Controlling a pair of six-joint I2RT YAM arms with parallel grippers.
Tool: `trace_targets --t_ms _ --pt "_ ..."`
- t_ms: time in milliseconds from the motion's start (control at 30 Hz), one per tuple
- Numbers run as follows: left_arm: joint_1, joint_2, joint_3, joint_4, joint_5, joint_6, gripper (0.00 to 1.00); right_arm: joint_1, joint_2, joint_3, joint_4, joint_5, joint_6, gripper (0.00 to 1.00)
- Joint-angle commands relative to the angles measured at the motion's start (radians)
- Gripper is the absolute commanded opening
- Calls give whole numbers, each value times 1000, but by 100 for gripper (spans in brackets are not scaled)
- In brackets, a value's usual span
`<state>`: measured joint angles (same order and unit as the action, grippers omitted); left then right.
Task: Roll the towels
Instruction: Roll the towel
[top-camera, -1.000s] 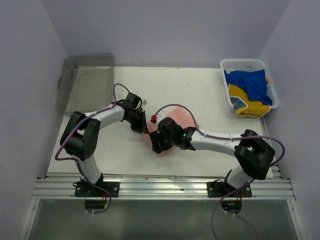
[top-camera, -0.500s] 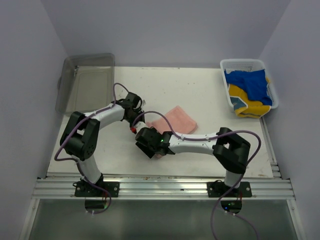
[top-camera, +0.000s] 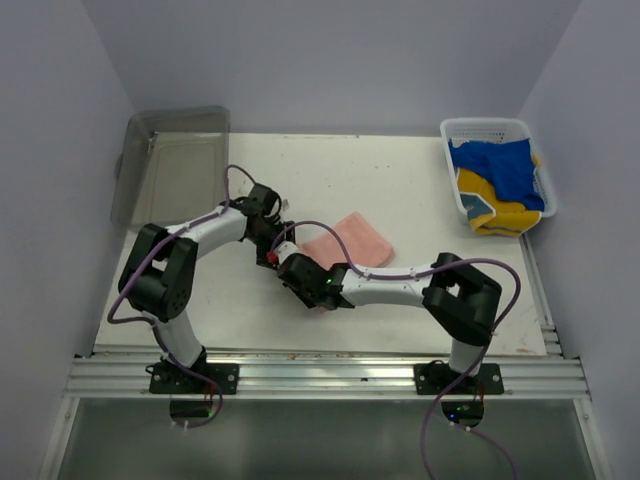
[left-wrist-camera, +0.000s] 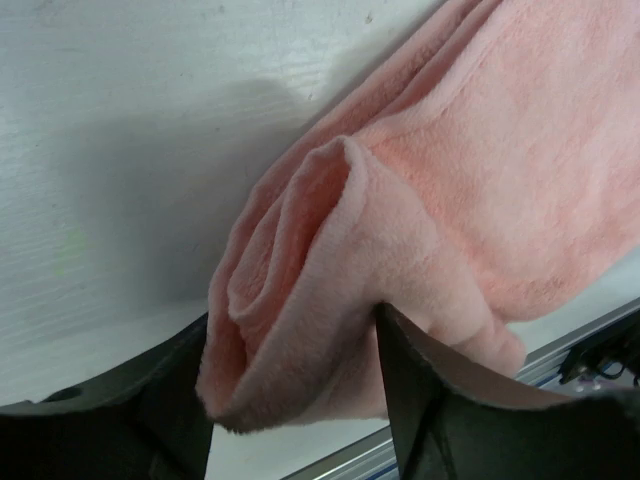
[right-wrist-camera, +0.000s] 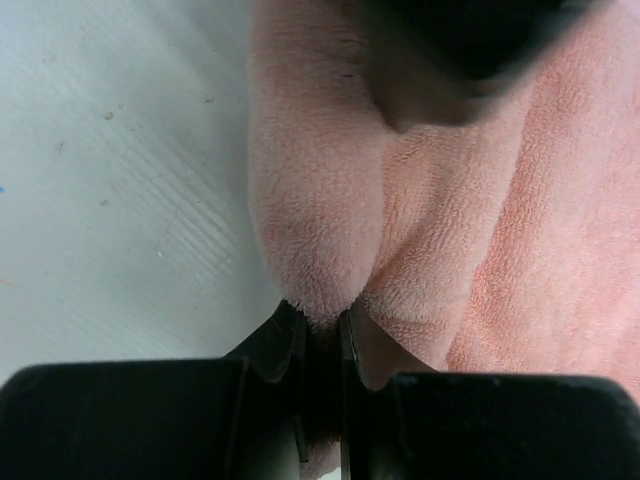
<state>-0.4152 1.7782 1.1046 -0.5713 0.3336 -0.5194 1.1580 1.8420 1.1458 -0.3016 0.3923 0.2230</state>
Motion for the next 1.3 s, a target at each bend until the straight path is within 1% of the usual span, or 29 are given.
trace_targets --t_ms 0,67,100,133,167,267,333,367,433,467,500,633,667,700,733,767,800,867,900,1067,1267 --pt "24 -69 46 -70 -19 42 68 -81 -79 -72 113 -263 90 0" --pt "45 -111 64 -82 -19 47 75 -137 -101 -107 148 -384 131 0" --pt "53 -124 70 -97 -21 51 78 -156 -122 -127 203 -438 177 0" --pt "64 -150 81 -107 -24 52 78 -176 -131 -145 229 -473 202 0" --pt "70 -163 84 -114 -28 52 78 -205 -136 -171 248 -545 246 0" --pt "85 -201 87 -137 -48 48 78 -254 -125 -195 294 -647 311 0" --pt "92 -226 86 -147 -45 44 77 -286 -130 -230 378 -748 392 0" --pt "92 -233 80 -141 -38 42 75 -296 -132 -241 404 -774 441 0" --pt "92 -258 58 -121 1 35 70 -325 -138 -267 459 -834 487 0" --pt "92 -264 49 -104 14 35 64 -337 -141 -277 479 -846 536 0" --pt "93 -273 31 -96 39 35 58 -348 -141 -291 534 -889 562 0" --pt "90 -283 3 -82 99 45 40 -402 -132 -360 653 -960 670 0" --pt "90 -284 -3 -70 110 50 31 -411 -129 -376 674 -972 712 0" --pt "89 -286 -14 -62 136 51 25 -415 -124 -391 737 -983 734 0" --pt "88 -286 -18 -53 145 53 20 -431 -119 -417 758 -998 755 0" --pt "88 -284 -20 -38 156 53 12 -435 -112 -426 772 -1003 777 0" --pt "85 -277 -25 -30 182 53 7 -440 -109 -437 800 -1004 788 0" --pt "79 -267 -37 -9 203 47 0 -448 -104 -455 805 -1014 803 0" --pt "70 -257 -41 11 214 44 0 -454 -99 -465 832 -1015 812 0" --pt "33 -221 -23 65 217 18 0 -472 -86 -503 843 -1024 840 0" --pt "1 -152 32 64 183 35 0 -498 -61 -547 926 -1050 897 0"
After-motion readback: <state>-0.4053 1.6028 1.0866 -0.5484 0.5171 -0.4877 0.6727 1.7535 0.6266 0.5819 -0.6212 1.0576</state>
